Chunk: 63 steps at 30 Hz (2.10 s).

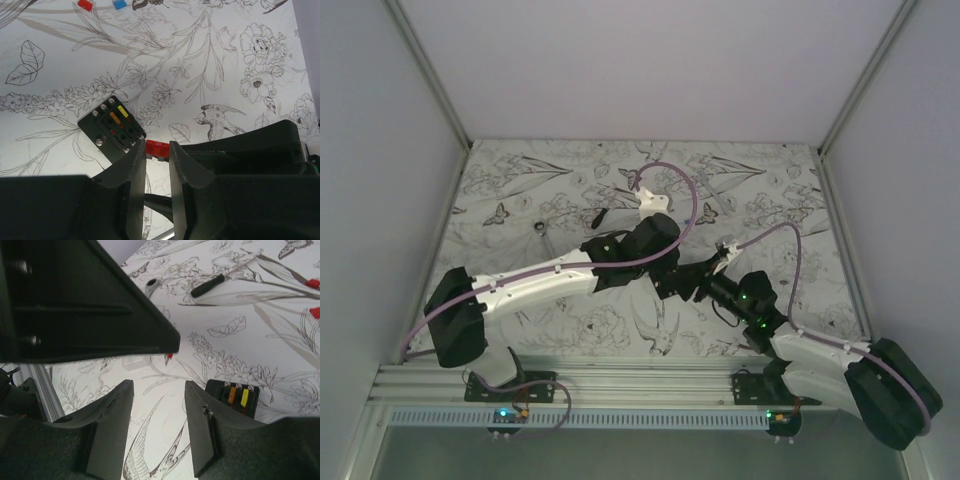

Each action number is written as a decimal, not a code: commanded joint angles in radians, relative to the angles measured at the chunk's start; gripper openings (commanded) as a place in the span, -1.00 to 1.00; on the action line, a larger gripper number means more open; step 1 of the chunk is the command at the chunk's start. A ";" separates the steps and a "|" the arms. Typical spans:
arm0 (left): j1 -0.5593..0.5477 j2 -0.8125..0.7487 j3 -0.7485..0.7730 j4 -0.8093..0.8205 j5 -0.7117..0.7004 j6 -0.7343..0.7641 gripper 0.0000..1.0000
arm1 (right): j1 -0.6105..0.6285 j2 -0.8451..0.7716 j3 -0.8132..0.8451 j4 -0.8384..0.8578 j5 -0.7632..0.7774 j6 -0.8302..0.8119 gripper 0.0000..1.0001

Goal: Snap on the fuse box
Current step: Pick up the fuse from the center of the board.

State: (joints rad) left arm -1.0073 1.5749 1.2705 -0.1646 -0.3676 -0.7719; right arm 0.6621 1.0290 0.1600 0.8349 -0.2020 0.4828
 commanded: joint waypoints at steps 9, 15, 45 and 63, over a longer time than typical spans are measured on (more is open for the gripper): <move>-0.016 -0.040 -0.032 0.076 0.046 -0.043 -0.77 | 0.025 0.026 0.059 0.120 0.069 -0.023 -0.38; -0.017 -0.043 -0.034 0.080 0.063 -0.046 -0.77 | 0.026 0.030 0.061 0.116 0.067 -0.034 -0.67; 0.162 -0.354 -0.200 0.074 0.582 0.520 0.02 | -0.101 -0.078 0.175 -0.264 -0.368 -0.218 -1.00; 0.237 -0.334 -0.163 -0.052 1.076 0.816 -0.18 | -0.105 -0.066 0.321 -0.436 -0.740 -0.258 -1.00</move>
State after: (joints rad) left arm -0.7769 1.2171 1.0756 -0.1871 0.5705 -0.0261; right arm 0.5640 0.9638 0.4469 0.4259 -0.8753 0.2424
